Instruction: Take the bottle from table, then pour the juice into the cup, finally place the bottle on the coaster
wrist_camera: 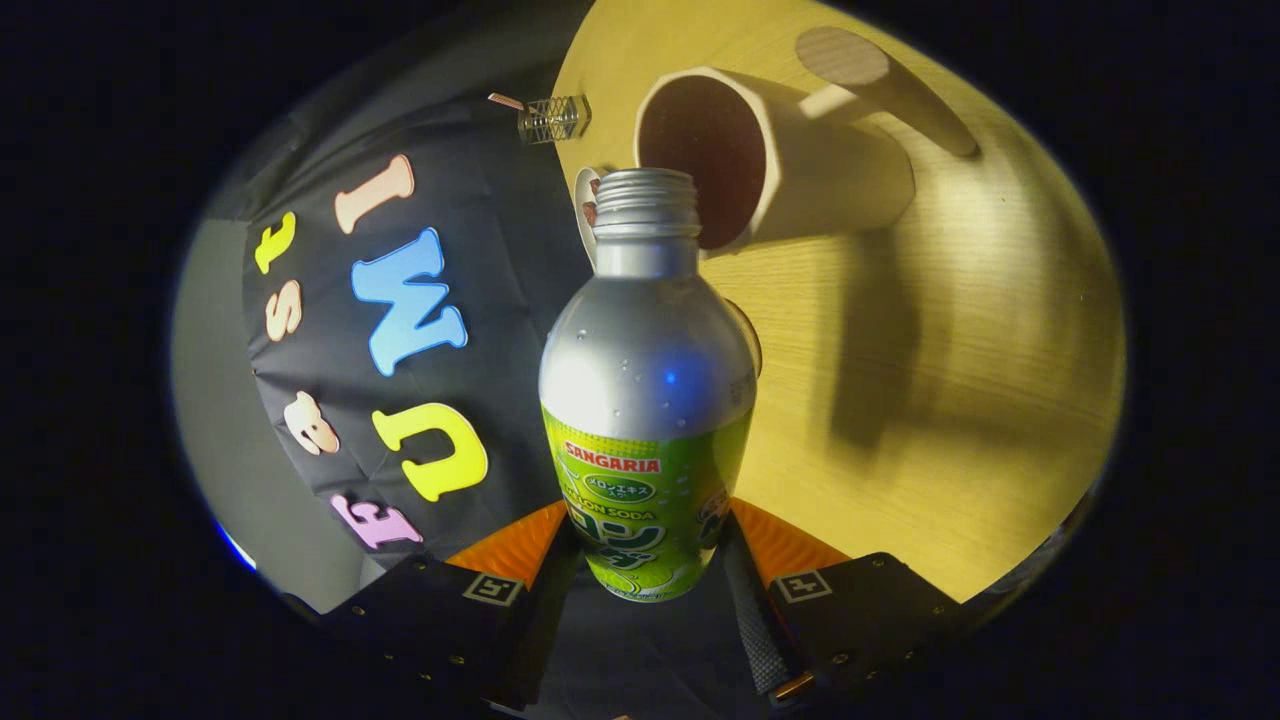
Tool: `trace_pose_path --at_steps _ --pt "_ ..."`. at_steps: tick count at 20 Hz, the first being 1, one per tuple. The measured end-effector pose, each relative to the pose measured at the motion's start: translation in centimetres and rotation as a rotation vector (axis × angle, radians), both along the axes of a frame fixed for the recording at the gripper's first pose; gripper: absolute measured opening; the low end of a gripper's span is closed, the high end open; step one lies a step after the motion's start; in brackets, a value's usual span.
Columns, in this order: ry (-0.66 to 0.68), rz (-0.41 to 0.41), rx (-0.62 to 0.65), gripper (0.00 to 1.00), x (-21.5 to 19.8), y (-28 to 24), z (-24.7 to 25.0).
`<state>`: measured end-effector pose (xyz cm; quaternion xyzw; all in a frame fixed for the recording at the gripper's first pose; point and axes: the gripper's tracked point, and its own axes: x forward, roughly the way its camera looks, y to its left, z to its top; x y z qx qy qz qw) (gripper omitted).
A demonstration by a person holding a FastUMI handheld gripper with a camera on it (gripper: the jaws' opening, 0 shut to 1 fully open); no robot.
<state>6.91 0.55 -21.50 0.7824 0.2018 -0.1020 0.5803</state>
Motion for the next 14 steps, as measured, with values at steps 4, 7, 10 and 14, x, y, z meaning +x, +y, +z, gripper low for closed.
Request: trace_pose_path --at_steps 4,7,10,14 --pt "0.035 0.030 -0.115 0.76 -0.7 0.0 -1.9" --pt "0.048 0.061 -0.233 0.76 -1.1 0.1 -3.1" --pt "0.066 0.113 -0.337 0.76 -1.8 0.3 -3.9" --pt "0.076 0.162 -0.491 0.76 -2.0 0.2 -4.6"
